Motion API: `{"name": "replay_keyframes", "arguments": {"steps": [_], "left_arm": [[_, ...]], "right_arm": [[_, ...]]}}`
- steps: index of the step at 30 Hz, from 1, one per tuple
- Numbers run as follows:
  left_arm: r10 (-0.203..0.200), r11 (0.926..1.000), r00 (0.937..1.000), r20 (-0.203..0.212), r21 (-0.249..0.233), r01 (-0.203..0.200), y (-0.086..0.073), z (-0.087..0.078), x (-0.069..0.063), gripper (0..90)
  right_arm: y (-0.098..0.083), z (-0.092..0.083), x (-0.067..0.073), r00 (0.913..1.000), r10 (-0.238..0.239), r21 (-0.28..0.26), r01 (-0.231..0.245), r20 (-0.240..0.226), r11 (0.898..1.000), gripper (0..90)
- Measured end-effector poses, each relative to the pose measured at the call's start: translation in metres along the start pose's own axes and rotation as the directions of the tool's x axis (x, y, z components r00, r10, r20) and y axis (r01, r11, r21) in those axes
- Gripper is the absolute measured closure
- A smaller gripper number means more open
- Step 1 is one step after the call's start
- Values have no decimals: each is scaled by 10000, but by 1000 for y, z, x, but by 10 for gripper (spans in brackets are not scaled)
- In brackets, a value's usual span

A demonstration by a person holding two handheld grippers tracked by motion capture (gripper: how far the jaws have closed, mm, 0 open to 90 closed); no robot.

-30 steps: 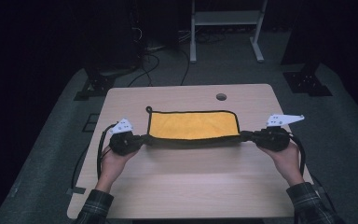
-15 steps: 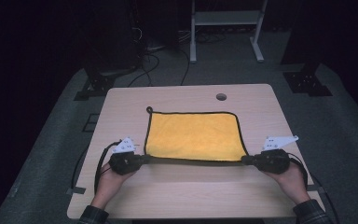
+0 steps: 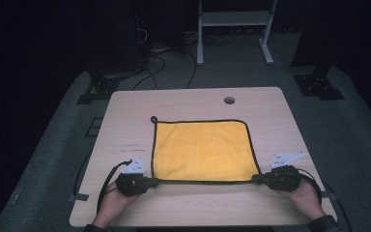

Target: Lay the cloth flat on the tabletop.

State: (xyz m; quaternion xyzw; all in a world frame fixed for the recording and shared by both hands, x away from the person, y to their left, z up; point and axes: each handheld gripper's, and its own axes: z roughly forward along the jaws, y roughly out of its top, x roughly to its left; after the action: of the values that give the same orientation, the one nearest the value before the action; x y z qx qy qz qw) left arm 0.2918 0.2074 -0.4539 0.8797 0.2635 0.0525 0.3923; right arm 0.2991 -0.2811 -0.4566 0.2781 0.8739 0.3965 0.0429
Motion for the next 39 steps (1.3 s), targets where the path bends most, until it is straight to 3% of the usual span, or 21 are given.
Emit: {"name": "replay_keyframes", "arguments": {"steps": [12,16,19,24,27,31,34,35,38,39], "left_arm": [[202,9983,9997,144,551,-209,-16,-6,-21,850],[297,9975,9994,159,644,-306,-18,-8,-26,803],[308,9986,9994,157,426,-314,-19,-13,-27,770],[-6,9998,9998,189,-194,9,-20,-27,-24,702],[-78,9993,9999,83,-358,81,-22,-34,-23,652],[-446,9975,9985,-332,-565,426,-25,-37,-18,536],[-780,9951,9957,-503,-650,747,-24,-33,-12,400],[-861,9941,9948,-541,-705,822,-23,-32,-10,356],[-1058,9921,9880,-1122,-792,972,-20,-28,-3,271],[-1122,9911,9856,-1266,-855,1018,-20,-28,0,263]], "right_arm": [[-17,-1,25,9983,-239,482,265,-531,9985,855],[-21,-2,31,9978,-379,637,414,-551,9971,825],[-21,-4,31,9975,-403,518,433,-583,9977,759],[-20,-9,32,9977,-217,84,222,-638,9997,607],[-18,-14,31,9983,-151,-261,137,-560,9996,573],[-18,-18,24,9996,131,-494,-118,256,9987,420],[-20,-18,14,9929,406,-606,-339,1121,9976,315],[-20,-18,9,9861,540,-691,-435,1570,9967,270],[-21,-18,-7,9656,1278,-837,-1114,2264,9902,186],[-21,-17,-13,9543,1589,-903,-1402,2533,9860,163]]}}
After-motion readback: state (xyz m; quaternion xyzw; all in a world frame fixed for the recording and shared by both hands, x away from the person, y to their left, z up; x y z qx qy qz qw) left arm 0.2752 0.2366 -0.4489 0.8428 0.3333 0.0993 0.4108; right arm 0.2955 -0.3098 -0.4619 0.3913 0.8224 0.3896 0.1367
